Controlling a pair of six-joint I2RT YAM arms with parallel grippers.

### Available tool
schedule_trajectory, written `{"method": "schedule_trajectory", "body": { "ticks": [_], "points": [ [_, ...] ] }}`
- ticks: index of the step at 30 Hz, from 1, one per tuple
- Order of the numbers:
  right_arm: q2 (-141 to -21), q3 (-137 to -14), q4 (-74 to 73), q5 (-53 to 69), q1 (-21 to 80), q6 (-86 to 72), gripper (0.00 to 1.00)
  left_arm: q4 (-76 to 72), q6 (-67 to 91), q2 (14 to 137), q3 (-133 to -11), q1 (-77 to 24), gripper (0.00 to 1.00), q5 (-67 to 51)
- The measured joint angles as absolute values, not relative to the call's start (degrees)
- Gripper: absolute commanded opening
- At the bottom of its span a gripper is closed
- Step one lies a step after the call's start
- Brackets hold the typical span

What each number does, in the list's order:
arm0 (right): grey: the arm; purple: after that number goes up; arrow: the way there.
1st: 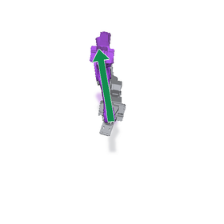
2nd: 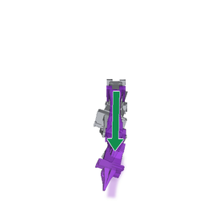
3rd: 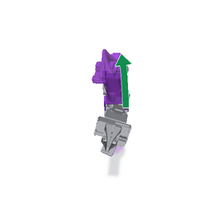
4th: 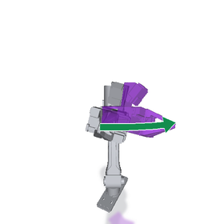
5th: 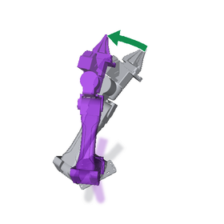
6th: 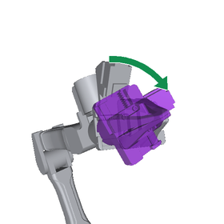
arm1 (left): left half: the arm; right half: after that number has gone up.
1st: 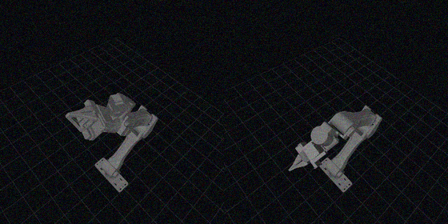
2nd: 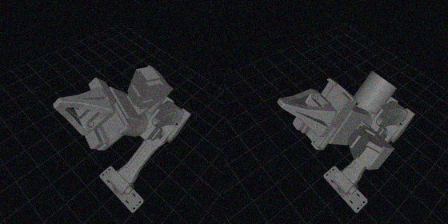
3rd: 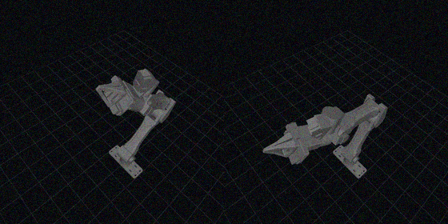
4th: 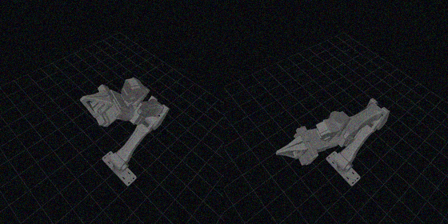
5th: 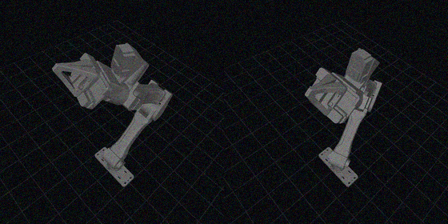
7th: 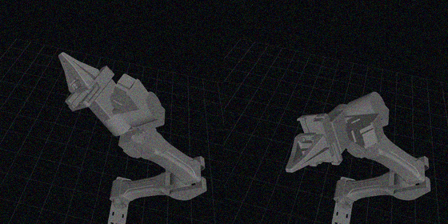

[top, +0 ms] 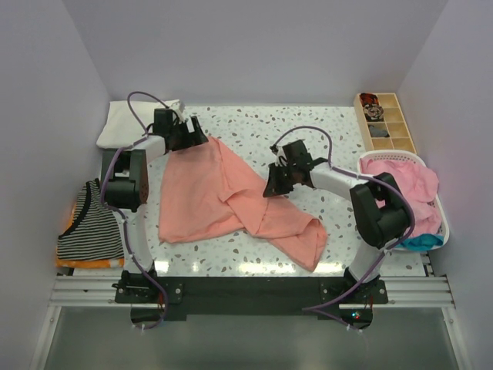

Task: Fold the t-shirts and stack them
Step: Flatten out the tshirt

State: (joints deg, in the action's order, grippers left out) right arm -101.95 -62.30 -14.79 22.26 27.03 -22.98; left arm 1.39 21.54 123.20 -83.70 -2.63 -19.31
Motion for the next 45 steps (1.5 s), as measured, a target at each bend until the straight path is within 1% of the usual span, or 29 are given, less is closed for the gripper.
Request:
{"method": "schedule_trajectory", "body": {
  "ticks": [5,8,10,14,18,19,20,21,22,23,24,28,31,35,38,39,40,43,45],
  "points": [
    [-101.47,-62.81,-16.16,18.79,25.56,-22.85,0.0,1.37,21.54,123.2,-83.7,-2.59,1.0,-19.4],
    [-100.53,-66.59,-19.16,14.22,22.61,-22.9,0.0,1.37,21.54,123.2,-83.7,-2.52,1.0,-19.64],
    [-100.64,-73.19,-21.98,10.2,19.16,-22.74,0.0,1.37,21.54,123.2,-83.7,-2.5,1.0,-19.79],
    [-103.37,-91.64,-25.54,1.65,12.23,-21.71,0.0,1.39,21.78,123.2,-83.7,-2.35,1.0,-20.23],
    [-113.38,-112.79,-28.32,-6.9,8.32,-20.47,0.0,0.99,22.7,123.2,-83.7,-2.26,1.0,-20.99],
    [-117.16,-117.99,-29.5,-9.08,7.9,-20.27,0.04,0.84,23.07,123.22,-83.7,-2.26,1.0,-21.32],
    [-121.01,-123.2,-30.65,-11.38,7.75,-20.05,0.15,0.73,23.42,123.22,-83.7,-2.26,1.0,-21.65],
    [-124.36,-126.93,-31.11,-13.02,7.68,-19.94,0.33,0.54,23.51,123.22,-83.7,-2.26,1.0,-21.85],
    [-128.68,-131.26,-31.97,-15.2,7.7,-19.7,0.57,0.38,23.57,123.22,-83.7,-2.26,1.0,-22.06],
    [-131.48,-133.19,-32.42,-16.4,7.73,-20.03,0.7,0.3,23.62,123.22,-83.7,-2.26,1.0,-22.33],
    [-134.76,-134.93,-33.06,-17.91,7.79,-19.64,0.71,0.12,23.64,123.22,-83.68,-2.26,1.0,-22.46],
    [-141.05,-133.49,-36.27,-22.09,7.88,-19.25,0.72,-0.54,23.62,123.22,-83.11,-2.26,1.0,-22.79],
    [-139.48,-125.95,-36.53,-23.7,7.94,-19.29,0.73,-1.87,23.59,123.09,-82.04,-2.26,1.0,-22.81],
    [-128.97,-109.4,-35.66,-22.94,7.97,-19.44,0.73,-3.84,23.59,121.58,-79.24,-2.26,1.0,-22.22],
    [-119.87,-102.48,-35.03,-19.75,8.05,-19.97,0.73,-3.84,23.73,118.65,-75.59,-2.28,1.0,-21.26],
    [-114.74,-99.07,-34.68,-17.06,8.14,-20.45,0.73,-3.77,24.03,117.6,-74.41,-2.35,1.0,-21.08],
    [-113.56,-98.45,-34.74,-16.56,8.25,-20.56,0.74,-3.97,24.18,116.22,-72.93,-2.46,1.0,-20.56],
    [-104.29,-89.23,-30.96,-10.79,9.15,-21.5,0.73,-4.05,24.51,112.99,-70.19,-3.27,1.0,-19.25],
    [-100.97,-84.68,-30.5,-7.33,9.69,-22.15,0.73,-5.13,24.51,112.75,-70.17,-3.97,1.0,-19.07]
  ]
}}
